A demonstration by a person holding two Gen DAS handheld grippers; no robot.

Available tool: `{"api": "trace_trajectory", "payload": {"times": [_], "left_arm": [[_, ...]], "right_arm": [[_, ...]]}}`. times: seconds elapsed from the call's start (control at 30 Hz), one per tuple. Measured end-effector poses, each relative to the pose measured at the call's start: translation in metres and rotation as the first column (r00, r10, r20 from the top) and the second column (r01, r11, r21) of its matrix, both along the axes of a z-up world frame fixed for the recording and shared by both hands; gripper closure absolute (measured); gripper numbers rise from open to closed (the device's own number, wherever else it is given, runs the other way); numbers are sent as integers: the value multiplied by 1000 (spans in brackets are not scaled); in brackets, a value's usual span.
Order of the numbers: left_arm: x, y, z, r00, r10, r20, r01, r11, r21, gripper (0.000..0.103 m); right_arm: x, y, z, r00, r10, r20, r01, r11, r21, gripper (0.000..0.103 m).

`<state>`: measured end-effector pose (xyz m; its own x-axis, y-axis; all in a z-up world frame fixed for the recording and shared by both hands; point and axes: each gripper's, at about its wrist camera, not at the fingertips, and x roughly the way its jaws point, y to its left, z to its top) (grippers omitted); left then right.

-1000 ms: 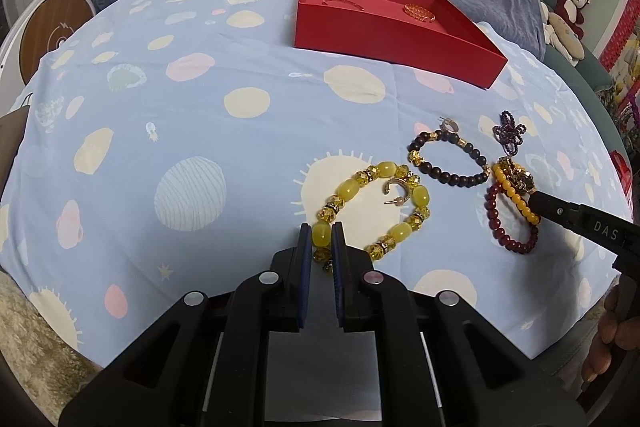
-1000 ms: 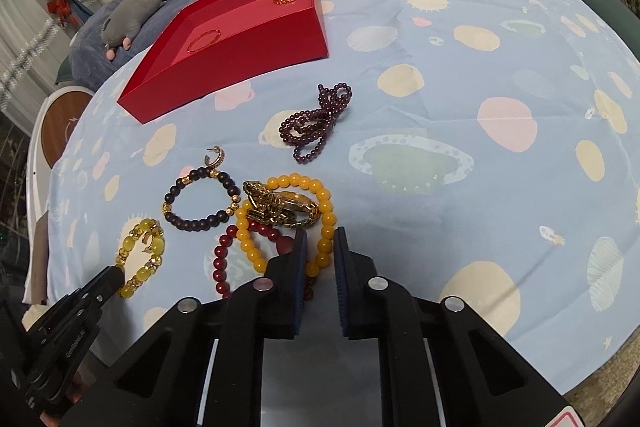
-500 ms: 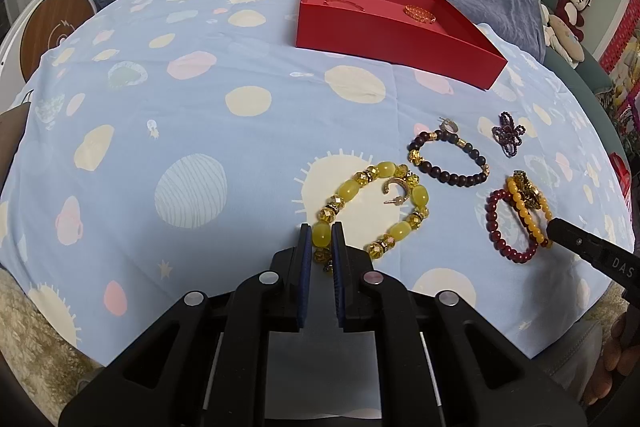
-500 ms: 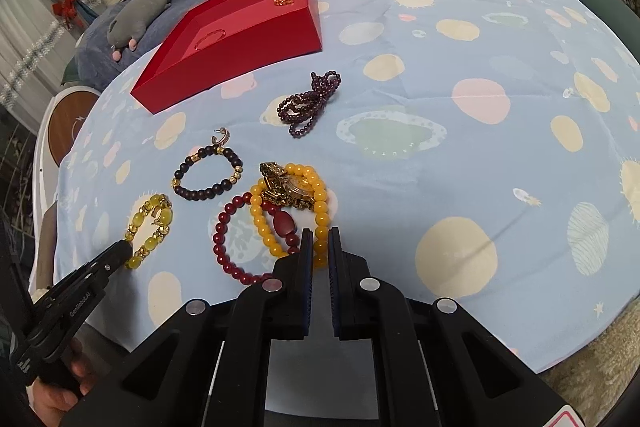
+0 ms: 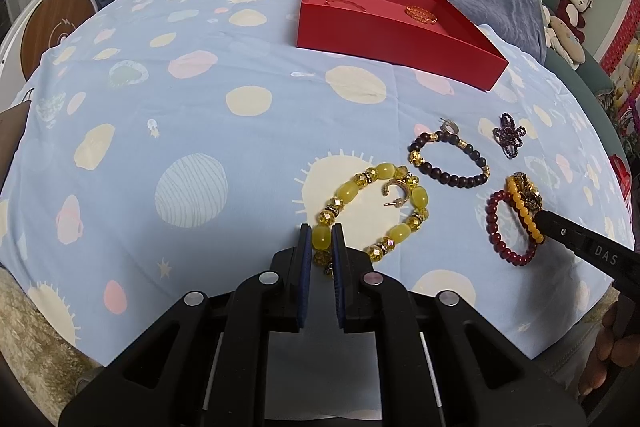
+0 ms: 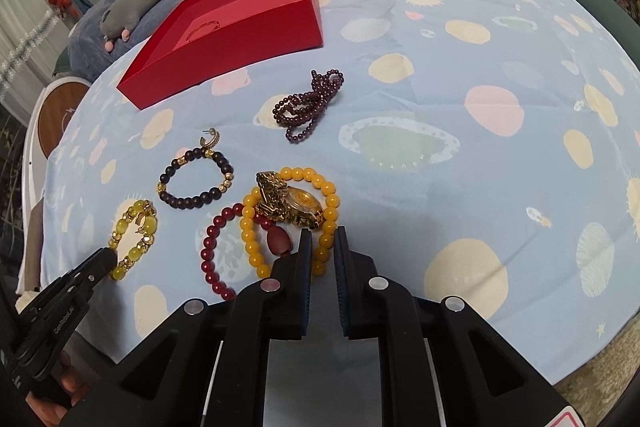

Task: Organize jewelry
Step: 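Grasp the yellow bead bracelet with the left tool while the right grasps the orange amber bracelet, then carry both bead bracelets into the red box and open both tools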

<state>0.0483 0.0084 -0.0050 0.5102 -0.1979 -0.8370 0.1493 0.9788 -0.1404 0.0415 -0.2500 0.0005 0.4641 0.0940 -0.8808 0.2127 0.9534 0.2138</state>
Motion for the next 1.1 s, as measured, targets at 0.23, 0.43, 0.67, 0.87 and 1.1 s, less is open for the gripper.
{"api": "trace_trajectory", "payload": {"times": [0.23, 0.43, 0.67, 0.87, 1.1], "left_arm": [[3, 3, 5, 1000, 10, -19, -11, 999, -37, 93], [6, 1, 26, 1000, 0, 5, 0, 998, -63, 94], [13, -3, 58, 999, -11, 38, 15, 994, -108, 94], [25, -10, 94, 996, -45, 82, 56, 988, -147, 94], [55, -22, 134, 986, -87, 143, 111, 978, -174, 94]], "right_arm": [[2, 1, 27, 997, 16, 78, -17, 1000, 13, 95], [9, 4, 63, 987, 32, 157, -40, 998, 46, 95], [14, 11, 100, 970, 59, 235, -77, 995, 68, 95], [17, 7, 115, 963, 66, 263, -91, 992, 84, 95], [34, -4, 123, 960, 62, 274, -90, 992, 90, 95]]}}
